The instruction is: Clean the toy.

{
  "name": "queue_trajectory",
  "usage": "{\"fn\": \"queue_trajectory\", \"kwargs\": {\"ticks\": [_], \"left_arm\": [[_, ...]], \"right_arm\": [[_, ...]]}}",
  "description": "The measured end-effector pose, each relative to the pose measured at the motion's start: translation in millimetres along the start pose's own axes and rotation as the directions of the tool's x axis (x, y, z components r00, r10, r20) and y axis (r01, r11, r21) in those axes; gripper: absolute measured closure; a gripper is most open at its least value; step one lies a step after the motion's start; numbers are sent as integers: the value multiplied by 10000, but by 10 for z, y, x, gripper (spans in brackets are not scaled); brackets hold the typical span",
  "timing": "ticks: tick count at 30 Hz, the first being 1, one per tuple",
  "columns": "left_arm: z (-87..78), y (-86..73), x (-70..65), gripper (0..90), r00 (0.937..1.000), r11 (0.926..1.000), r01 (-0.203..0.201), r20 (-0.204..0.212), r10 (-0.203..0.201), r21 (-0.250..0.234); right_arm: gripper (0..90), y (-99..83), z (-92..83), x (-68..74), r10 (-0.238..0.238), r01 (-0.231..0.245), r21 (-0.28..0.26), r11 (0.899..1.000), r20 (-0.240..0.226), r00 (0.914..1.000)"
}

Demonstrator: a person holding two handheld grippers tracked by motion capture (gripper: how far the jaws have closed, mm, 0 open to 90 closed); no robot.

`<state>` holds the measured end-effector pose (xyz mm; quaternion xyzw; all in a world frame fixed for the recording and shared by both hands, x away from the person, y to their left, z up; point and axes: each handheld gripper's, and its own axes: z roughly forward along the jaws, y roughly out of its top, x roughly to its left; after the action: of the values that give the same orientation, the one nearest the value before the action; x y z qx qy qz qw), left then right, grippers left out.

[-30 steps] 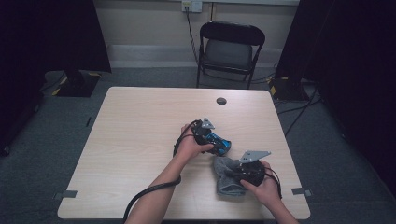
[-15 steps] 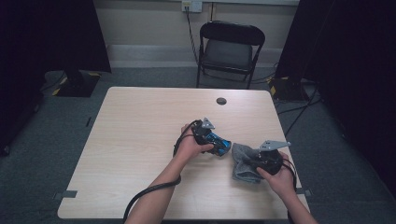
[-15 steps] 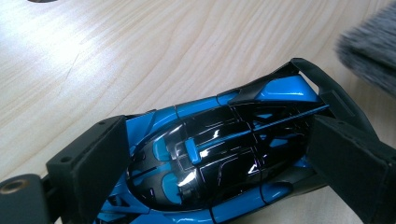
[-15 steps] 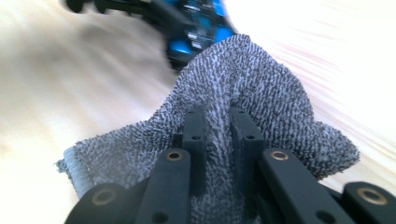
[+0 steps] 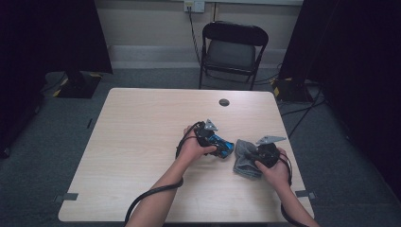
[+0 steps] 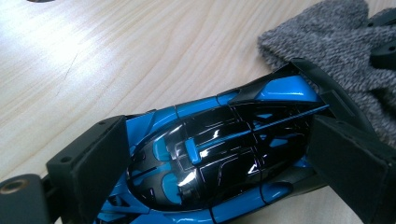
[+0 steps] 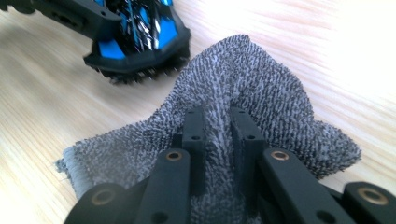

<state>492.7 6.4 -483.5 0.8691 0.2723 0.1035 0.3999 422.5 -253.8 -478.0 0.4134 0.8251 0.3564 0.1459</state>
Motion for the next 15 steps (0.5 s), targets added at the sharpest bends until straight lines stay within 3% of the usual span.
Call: {"fn": "queue_trajectory", "kwargs": {"ticks": [7,15], "left_arm": [[-2,0,-2,60,10000,10000,-9,-1,9,23],[-4,-4,2,60,10000,10000,-36,12,36,19]], "right_arm": [[782,49,91,137,-223,224,13,9997,-399,9990],[784,35,84,173,-194,196,17,9998,-742,9971]]}}
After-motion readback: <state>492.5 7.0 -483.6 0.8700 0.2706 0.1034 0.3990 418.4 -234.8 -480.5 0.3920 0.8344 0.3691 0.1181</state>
